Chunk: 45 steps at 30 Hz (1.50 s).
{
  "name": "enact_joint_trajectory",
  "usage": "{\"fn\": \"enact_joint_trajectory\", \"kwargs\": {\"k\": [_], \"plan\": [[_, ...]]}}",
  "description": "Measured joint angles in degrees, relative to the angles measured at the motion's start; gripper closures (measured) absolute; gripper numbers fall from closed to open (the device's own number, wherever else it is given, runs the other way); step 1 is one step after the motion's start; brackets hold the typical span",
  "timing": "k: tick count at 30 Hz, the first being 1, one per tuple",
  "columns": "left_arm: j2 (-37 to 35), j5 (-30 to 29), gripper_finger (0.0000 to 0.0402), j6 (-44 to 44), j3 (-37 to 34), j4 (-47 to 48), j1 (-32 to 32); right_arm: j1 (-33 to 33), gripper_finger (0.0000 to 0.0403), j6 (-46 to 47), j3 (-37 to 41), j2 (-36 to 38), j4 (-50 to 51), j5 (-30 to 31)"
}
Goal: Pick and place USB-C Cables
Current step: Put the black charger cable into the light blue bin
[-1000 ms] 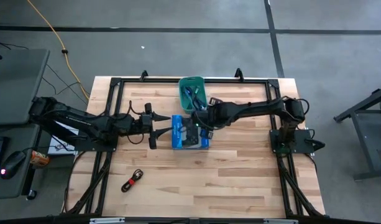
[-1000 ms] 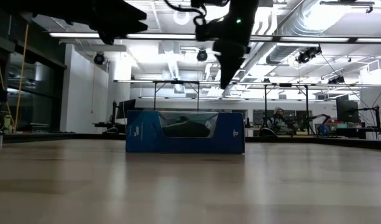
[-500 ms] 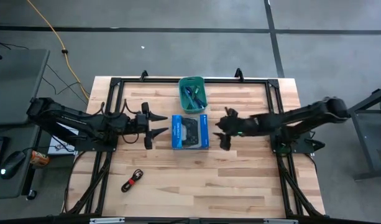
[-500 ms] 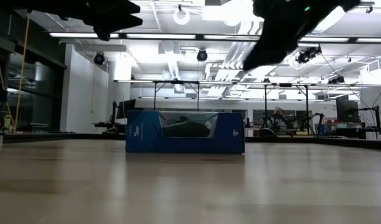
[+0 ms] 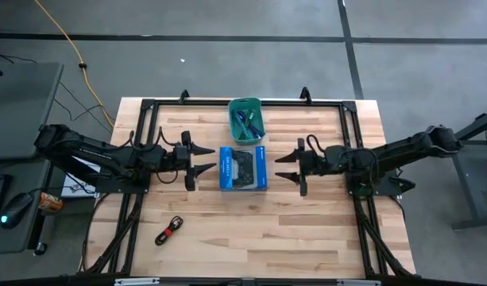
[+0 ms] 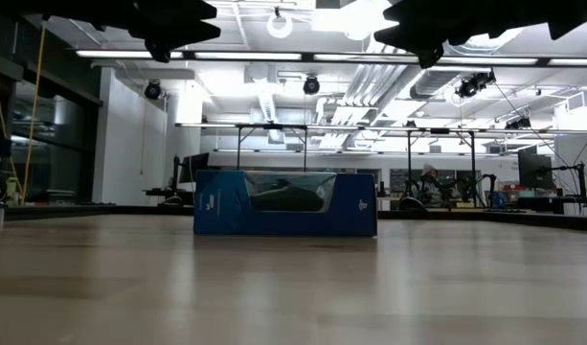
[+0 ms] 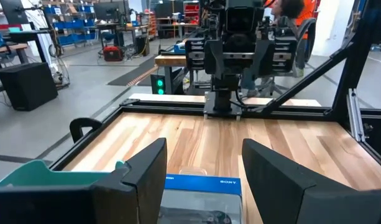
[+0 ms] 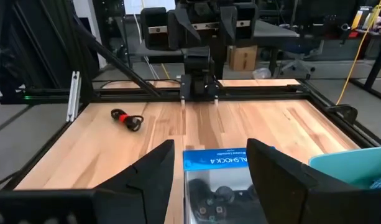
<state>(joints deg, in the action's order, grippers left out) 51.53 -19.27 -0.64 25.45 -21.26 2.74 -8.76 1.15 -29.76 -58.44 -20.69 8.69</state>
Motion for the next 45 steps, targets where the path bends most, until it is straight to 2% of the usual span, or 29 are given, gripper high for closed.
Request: {"fn": "enact_joint_trajectory", "kwargs": {"k": [30, 34, 40, 41, 45], "plan": [[0.0, 0.0, 0.0213, 0.5, 0.0, -1.0, 0.0, 0.1, 0.0215, 0.0, -0.1, -0.3, -0.1, 2.0], [0.0, 0.0, 0.0213, 0.5, 0.0, -1.0, 0.0, 0.2, 0.0257, 0.3, -0.1, -0.3, -0.1, 4.5], [0.0, 0.0, 0.0213, 0.5, 0.0, -0.9, 0.0, 0.1, 0.0384, -0.8, -0.1, -0.3, 0.3, 4.5], [0.0, 0.0, 0.0213, 0.5, 0.0, -0.9, 0.0, 0.1, 0.0392, -1.3, -0.1, -0.3, 0.4, 4.5], [0.0, 0.0, 0.0213, 0.5, 0.0, -0.9, 0.0, 0.2, 0.0385, -1.2, -0.1, -0.3, 0.2, 3.5]]}}
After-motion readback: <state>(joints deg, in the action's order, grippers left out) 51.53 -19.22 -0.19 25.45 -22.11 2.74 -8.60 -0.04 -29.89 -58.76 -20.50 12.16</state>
